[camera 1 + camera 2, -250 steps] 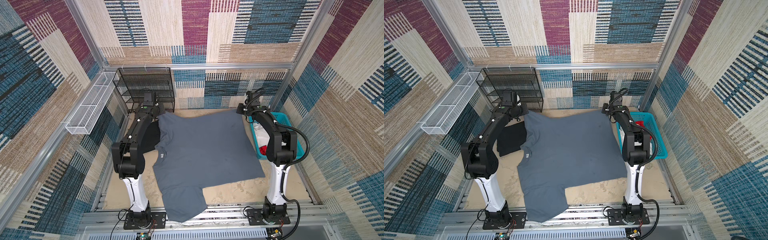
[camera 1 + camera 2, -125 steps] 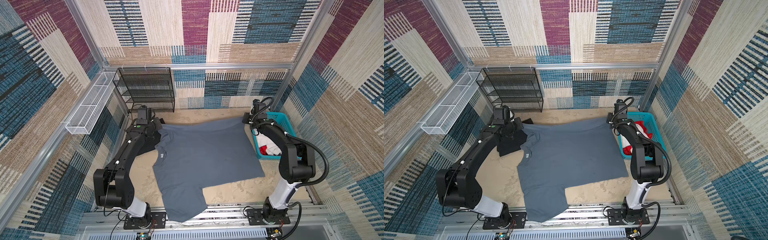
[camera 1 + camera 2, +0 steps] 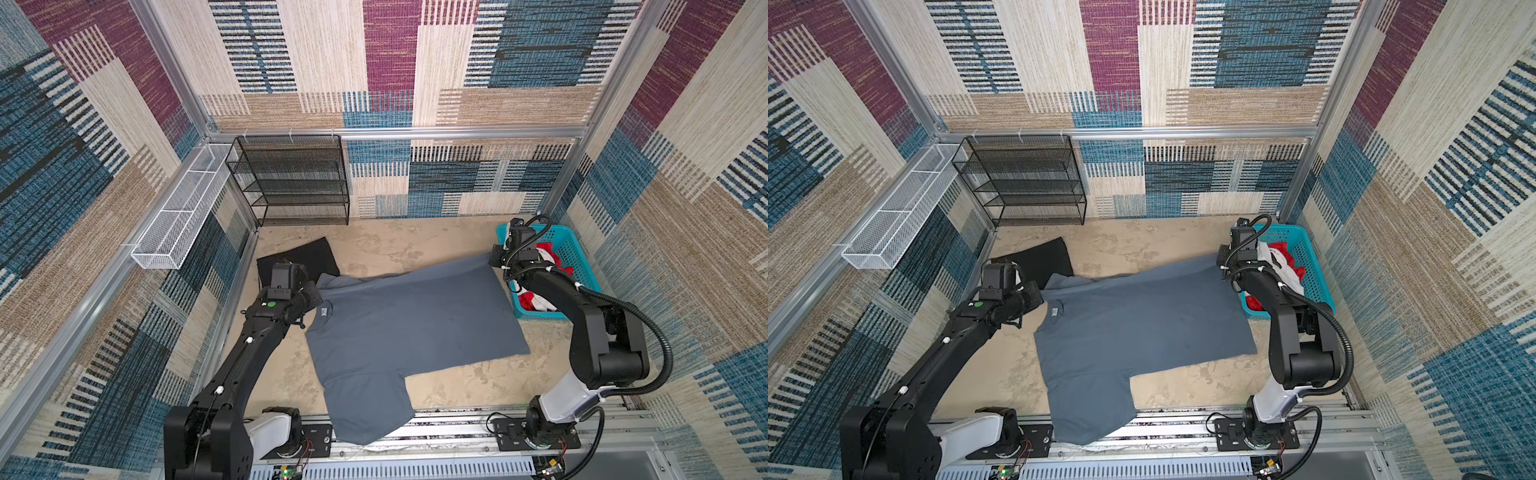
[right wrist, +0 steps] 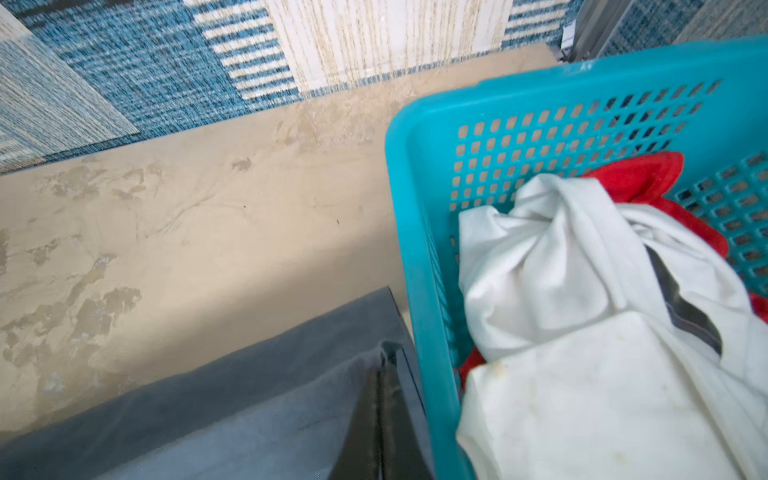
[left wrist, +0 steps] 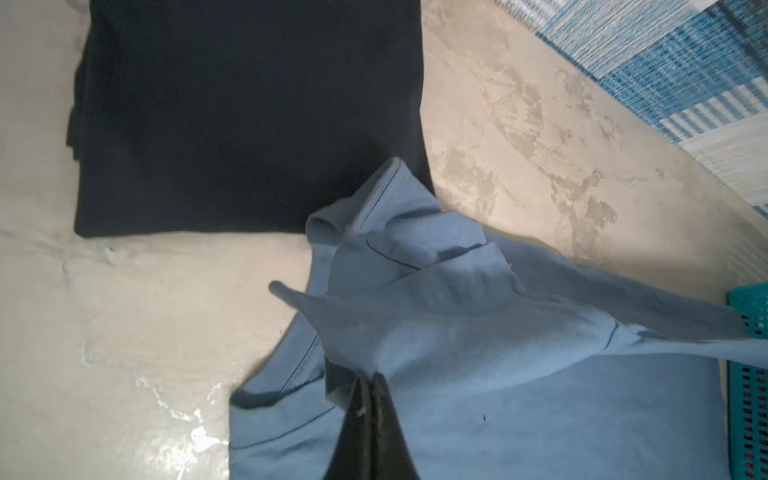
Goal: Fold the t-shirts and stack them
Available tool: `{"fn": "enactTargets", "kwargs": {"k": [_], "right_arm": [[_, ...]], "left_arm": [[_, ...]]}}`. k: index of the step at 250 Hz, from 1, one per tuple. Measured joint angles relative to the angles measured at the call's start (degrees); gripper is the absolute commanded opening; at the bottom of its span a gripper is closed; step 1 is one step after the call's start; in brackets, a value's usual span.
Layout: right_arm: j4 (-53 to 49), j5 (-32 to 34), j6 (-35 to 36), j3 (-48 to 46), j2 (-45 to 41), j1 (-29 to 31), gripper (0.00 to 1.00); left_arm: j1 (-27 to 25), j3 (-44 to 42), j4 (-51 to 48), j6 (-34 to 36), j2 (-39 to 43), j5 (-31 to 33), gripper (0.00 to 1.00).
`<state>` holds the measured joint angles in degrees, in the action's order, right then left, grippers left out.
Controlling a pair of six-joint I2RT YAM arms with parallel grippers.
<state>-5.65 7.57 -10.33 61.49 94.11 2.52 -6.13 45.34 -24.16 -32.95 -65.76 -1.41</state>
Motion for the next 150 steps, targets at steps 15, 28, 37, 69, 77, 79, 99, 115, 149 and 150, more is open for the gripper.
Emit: {"fn": "enactTargets", "kwargs": {"k": [15,28,37,69,77,79,99,115,149,150], "right_arm": [[0.59,0.61,-0.15,-1.75,-0.76,-0.02,0.0],[1.36,1.07,-0.31,-2.99,-1.27,-0.02,0.0],[2.01,1.29,-0.5,-3.8,-1.55,-0.02,0.0],[4.52,1.84,-2.4,-6.88,-3.21,0.02,0.39],[5.18,1.79,-2.49,-7.52,-3.82,0.09,0.41],[5.4,1.86,-2.49,-7.63,-4.0,0.09,0.41],[6.62,2.05,-2.8,-8.07,-5.25,-0.02,0.44],[7.23,2.03,-3.37,-7.72,-6.08,-0.04,0.48],[7.23,1.07,-3.41,-5.33,-7.06,1.31,0.54],[7.23,0.94,-3.41,-5.2,-7.08,1.38,0.54]], "left_arm": [[-1.81,-3.72,0.61,-1.7,2.08,-0.68,0.01],[-3.58,-6.91,1.05,-3.19,3.8,-1.4,0.04],[-4.57,-8.72,1.22,-3.82,4.92,-1.97,0.09],[-8.66,-14.58,0.74,-7.3,10.99,-2.14,0.33],[-9.51,-15.52,0.17,-8.17,12.7,-2.14,0.36],[-9.73,-15.72,-0.26,-8.59,13.27,-2.14,0.36],[-10.93,-16.24,-2.97,-9.79,16.55,-1.95,0.38],[-11.13,-15.96,-5.05,-9.97,18.67,-0.48,0.39],[-11.28,-13.88,-5.22,-8.76,17.09,1.29,0.46],[-11.28,-13.75,-5.11,-8.68,16.81,1.29,0.46]]}}
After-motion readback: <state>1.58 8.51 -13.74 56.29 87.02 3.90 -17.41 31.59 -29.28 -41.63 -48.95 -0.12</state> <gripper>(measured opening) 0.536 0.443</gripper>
